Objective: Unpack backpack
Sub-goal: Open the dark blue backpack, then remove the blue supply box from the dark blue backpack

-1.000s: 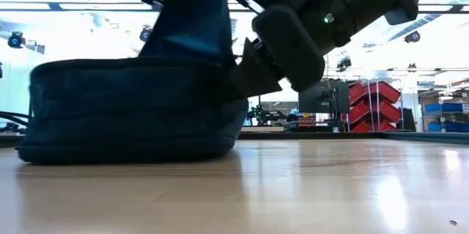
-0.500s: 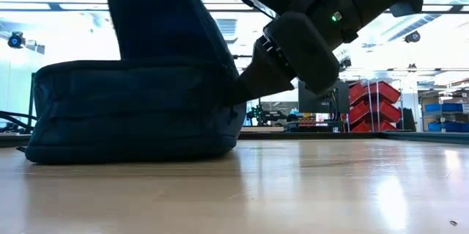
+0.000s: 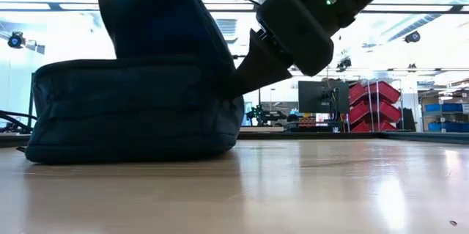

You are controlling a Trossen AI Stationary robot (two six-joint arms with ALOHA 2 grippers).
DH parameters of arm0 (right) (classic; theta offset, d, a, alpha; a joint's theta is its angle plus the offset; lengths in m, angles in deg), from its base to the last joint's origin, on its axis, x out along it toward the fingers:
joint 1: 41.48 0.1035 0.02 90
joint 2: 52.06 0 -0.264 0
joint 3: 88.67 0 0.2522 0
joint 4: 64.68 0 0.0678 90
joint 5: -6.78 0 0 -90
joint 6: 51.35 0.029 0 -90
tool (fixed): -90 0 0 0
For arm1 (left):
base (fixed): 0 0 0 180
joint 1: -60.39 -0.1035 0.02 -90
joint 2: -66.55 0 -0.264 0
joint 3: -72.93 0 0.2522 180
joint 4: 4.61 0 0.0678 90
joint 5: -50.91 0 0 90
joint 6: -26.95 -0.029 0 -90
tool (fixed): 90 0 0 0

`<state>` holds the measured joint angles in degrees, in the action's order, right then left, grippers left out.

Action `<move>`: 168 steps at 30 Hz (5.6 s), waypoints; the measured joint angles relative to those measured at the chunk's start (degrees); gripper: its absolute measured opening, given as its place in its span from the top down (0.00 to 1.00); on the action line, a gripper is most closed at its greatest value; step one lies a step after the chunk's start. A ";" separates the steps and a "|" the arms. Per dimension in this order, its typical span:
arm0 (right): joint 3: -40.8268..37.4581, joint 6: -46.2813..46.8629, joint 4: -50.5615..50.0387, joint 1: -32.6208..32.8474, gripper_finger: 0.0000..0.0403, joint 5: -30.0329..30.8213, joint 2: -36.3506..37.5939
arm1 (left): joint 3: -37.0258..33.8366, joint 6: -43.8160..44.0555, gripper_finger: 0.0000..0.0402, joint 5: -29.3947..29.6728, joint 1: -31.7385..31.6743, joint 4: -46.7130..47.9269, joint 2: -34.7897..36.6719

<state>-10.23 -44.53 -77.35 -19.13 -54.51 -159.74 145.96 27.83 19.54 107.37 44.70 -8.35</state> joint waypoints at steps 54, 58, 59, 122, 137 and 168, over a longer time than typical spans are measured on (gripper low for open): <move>-2.17 -10.28 -13.12 -11.84 1.00 9.30 5.46 | 10.11 6.63 1.00 -4.58 -1.45 -4.12 -18.22; -4.05 -16.20 -12.99 -17.88 1.00 9.23 5.49 | 10.11 12.37 1.00 -2.14 -0.83 1.21 -14.42; -4.31 -17.40 -12.61 -19.21 1.00 8.78 5.54 | 10.07 14.03 1.00 -2.00 -0.87 2.95 -13.59; -7.68 -6.63 8.74 5.83 0.27 10.32 11.47 | 6.04 -6.32 0.71 -56.29 -94.74 1.77 -10.22; -1.26 -21.99 16.77 1.14 0.25 11.84 1.16 | 5.93 -2.83 0.54 -68.39 -88.51 3.94 6.02; 10.08 -30.69 -6.45 -4.13 0.17 20.98 -7.85 | -11.33 -3.84 0.80 -73.64 -75.22 -26.53 -19.20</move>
<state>-0.15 -75.22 -83.80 -23.27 -33.53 -167.58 134.63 23.99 -54.10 32.15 18.17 -27.55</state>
